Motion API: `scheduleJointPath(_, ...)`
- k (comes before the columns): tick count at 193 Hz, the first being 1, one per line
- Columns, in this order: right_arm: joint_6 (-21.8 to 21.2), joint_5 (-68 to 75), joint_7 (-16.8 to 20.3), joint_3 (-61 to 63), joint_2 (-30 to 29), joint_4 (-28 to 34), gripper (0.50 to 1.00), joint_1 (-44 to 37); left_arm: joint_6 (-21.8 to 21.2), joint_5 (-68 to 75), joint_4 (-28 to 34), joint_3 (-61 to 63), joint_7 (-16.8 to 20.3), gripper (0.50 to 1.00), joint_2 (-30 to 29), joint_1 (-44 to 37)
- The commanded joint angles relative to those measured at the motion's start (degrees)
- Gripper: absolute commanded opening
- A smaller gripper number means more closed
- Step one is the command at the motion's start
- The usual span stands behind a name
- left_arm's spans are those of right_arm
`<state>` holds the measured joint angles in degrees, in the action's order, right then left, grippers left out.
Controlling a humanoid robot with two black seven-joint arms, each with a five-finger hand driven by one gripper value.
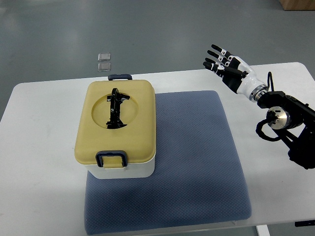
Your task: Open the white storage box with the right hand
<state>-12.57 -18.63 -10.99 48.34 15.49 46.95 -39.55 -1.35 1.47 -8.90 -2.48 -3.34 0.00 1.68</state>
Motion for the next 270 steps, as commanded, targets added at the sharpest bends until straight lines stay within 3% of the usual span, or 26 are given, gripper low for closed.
scheduleJointPath(1, 0.0, 0.09, 0.0, 0.0, -0.03, -0.02, 0.93, 0.09, -0.06, 0.02, -0.15, 0.02, 0.0, 1.0, 0.0, -0.01)
scheduleJointPath(83, -0.09, 0.09, -0.88, 0.0, -0.46, 0.42, 0.93, 0.52, -0.06, 0.02, -0.06, 0.02, 0.0, 1.0, 0.0, 0.08)
scheduleJointPath(109, -2.9, 0.09, -0.88, 0.0, 0.06, 0.42, 0.93, 0.7, -0.06, 0.02, -0.06, 0.02, 0.0, 1.0, 0.0, -0.01)
scheduleJointPath(169, -4.66, 0.09, -2.2, 1.41, 0.94, 0.42, 0.93, 1.49, -0.06, 0.02, -0.06, 0.02, 0.0, 1.0, 0.0, -0.01)
scheduleJointPath(194, -8.26, 0.0, -1.93, 2.72, 1.29, 0.24, 0.93, 2.19, -0.06, 0.02, -0.06, -0.07, 0.0, 1.0, 0.0, -0.01)
scheduleJointPath(270, -6.33, -0.44, -1.67, 2.55, 1.56, -0.11, 0.93, 2.11, -0.06, 0.02, -0.15, 0.02, 0.0, 1.0, 0.0, -0.01)
